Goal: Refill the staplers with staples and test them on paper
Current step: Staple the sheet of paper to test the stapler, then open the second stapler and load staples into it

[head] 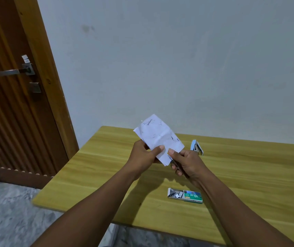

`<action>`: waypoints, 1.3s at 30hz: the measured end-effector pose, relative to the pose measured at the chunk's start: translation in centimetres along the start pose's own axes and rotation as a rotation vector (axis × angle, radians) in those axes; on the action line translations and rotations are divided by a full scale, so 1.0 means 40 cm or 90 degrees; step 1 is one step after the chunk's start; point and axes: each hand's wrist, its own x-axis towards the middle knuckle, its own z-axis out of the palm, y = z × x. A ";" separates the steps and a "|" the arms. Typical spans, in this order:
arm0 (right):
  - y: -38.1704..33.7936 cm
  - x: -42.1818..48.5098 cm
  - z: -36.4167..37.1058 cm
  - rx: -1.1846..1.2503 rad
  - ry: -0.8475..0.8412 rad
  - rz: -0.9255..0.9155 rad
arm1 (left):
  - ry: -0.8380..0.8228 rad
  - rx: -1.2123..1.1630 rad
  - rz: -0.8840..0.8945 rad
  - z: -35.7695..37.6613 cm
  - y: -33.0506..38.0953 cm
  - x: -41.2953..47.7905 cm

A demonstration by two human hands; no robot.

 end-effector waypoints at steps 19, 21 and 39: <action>0.075 0.065 -0.244 -0.833 0.310 0.133 | 0.264 0.330 -0.234 -0.073 -0.138 0.034; 0.078 0.064 -0.218 -0.868 0.328 0.075 | 0.281 0.359 -0.244 -0.066 -0.131 0.034; 0.004 0.091 -0.034 -0.409 0.238 -0.094 | -0.043 0.602 0.181 -0.055 -0.107 0.028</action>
